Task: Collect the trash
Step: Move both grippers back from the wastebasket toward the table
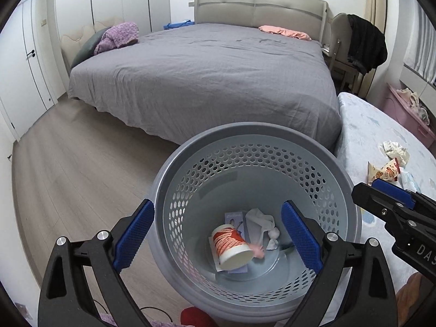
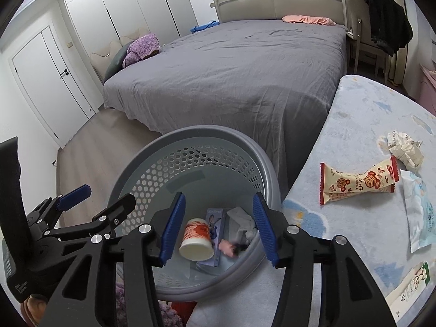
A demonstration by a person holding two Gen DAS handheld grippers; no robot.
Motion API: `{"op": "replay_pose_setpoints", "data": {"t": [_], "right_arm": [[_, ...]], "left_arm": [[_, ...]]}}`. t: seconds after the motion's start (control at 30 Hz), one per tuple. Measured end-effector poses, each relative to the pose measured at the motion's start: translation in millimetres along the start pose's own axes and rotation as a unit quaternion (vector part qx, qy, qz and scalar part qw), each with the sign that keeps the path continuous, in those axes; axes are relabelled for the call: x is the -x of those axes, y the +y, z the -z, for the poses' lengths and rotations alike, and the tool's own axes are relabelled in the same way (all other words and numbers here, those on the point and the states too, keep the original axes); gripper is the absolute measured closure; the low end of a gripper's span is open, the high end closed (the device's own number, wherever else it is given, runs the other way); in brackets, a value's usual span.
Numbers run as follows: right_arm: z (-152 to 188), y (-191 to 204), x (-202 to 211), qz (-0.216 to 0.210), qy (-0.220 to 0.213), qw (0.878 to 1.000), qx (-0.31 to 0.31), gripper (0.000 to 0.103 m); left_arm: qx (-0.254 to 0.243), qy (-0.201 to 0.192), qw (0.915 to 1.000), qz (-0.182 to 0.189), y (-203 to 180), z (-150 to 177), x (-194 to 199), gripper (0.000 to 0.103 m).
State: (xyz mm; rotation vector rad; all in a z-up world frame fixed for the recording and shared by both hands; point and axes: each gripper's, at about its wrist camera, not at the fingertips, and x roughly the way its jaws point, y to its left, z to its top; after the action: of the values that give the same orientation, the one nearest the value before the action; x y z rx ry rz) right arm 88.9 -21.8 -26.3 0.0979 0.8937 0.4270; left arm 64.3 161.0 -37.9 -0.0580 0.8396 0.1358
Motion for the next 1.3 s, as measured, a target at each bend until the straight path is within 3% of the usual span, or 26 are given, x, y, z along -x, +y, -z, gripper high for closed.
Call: {"op": "replay_pose_setpoints", "data": {"t": [0.63, 1.3], "right_arm": [[10.4, -0.6, 10.6, 0.027, -0.003, 1.000, -0.010, 0.053], [34.4, -22.5, 49.9, 0.130, -0.029, 0.990, -0.039, 0.043]], "left_arm": [[-0.002, -0.017, 0.9998, -0.011, -3.9, -1.7, 9.8, 0.010], [-0.042, -0.036, 0.9984, 0.008, -43.7, 7.5, 25.4, 0.008]]}}
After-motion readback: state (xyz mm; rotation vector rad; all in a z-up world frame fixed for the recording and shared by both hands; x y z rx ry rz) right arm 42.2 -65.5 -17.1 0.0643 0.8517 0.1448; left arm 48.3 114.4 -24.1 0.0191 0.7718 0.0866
